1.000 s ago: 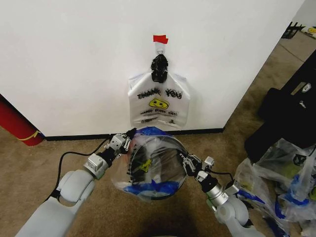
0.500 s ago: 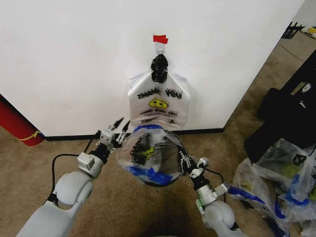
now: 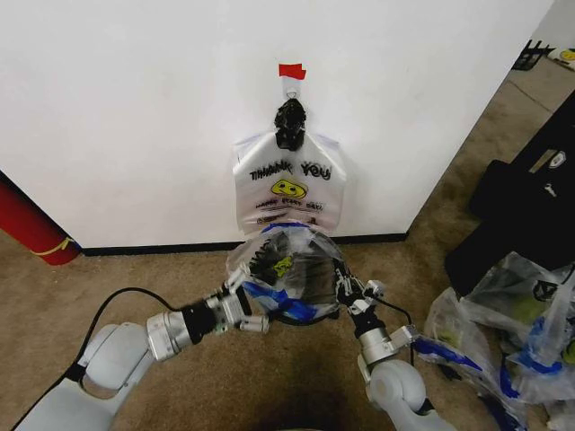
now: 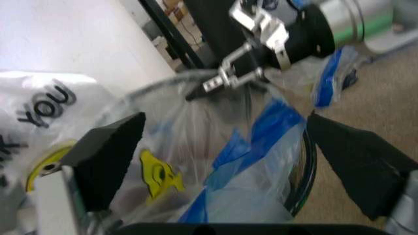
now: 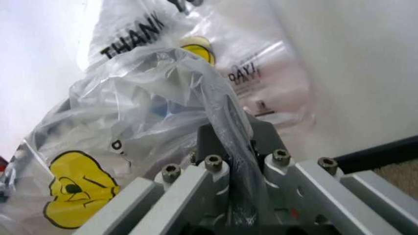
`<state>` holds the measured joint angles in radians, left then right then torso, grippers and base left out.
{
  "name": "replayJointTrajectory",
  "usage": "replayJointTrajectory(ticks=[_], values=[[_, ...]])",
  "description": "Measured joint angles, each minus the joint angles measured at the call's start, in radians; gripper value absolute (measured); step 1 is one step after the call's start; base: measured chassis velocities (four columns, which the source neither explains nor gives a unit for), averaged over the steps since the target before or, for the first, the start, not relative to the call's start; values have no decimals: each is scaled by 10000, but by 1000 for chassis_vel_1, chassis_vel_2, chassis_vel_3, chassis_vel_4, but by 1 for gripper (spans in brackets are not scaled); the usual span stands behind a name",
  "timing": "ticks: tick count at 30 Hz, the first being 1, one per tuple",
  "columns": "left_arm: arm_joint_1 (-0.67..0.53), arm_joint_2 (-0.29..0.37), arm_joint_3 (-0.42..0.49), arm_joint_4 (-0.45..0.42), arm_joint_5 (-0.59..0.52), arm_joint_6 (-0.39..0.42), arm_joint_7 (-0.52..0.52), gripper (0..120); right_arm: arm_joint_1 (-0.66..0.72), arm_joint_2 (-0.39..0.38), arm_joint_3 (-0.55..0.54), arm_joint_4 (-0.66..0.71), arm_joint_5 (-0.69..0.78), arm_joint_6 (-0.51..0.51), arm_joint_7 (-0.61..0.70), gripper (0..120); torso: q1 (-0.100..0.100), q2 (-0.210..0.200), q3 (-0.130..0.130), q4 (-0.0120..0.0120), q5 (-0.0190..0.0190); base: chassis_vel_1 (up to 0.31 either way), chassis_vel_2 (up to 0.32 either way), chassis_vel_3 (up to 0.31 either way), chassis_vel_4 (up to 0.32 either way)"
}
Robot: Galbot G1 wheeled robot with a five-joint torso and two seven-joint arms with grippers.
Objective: Pick up the garbage bag from the wall and place it over the trash bin.
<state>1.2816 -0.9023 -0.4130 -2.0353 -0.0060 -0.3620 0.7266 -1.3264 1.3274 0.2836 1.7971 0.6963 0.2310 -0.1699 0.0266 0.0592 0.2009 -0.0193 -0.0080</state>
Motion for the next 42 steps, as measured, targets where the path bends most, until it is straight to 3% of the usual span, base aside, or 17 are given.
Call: replayJointTrajectory(ticks=[3, 9, 14, 16, 21, 23, 32, 42], values=[[-93, -72, 65, 82, 188, 93, -122, 100, -59, -12, 30, 59, -128, 68, -113, 0, 0, 0, 0, 0, 1, 0, 0, 0, 0], [-171, -71, 93, 167, 363, 178, -232, 86, -79, -21, 64, 92, -217, 126, -202, 0, 0, 0, 0, 0, 1, 0, 0, 0, 0], [-110, -93, 59, 166, 454, 220, -83, 65, -40, -21, 79, 109, -267, 133, -219, 0, 0, 0, 0, 1, 0, 0, 0, 0, 0], [-99, -105, 57, 164, 471, 229, -51, 63, -30, -19, 80, 109, -276, 134, -220, 0, 0, 0, 0, 1, 0, 0, 0, 0, 0], [-79, -147, 54, 141, 584, 278, -16, 38, -18, -20, 79, 179, -285, 135, -226, 0, 0, 0, 0, 1, 0, 0, 0, 0, 0], [-76, -154, 54, 116, 584, 295, -16, 36, -19, -23, 79, 189, -286, 135, -227, 0, 0, 0, 0, 0, 0, 0, 0, 0, 0], [44, -195, 46, -83, 582, 273, 155, 2, 22, -10, 144, 173, -263, 142, -75, 0, 0, 0, 0, 0, 0, 0, 0, 0, 0], [157, -388, -464, 178, 1659, -646, 1906, 0, 64, 28, 32, 702, 1047, -317, 1309, 0, 0, 0, 1, 0, 0, 0, 0, 0, 0]])
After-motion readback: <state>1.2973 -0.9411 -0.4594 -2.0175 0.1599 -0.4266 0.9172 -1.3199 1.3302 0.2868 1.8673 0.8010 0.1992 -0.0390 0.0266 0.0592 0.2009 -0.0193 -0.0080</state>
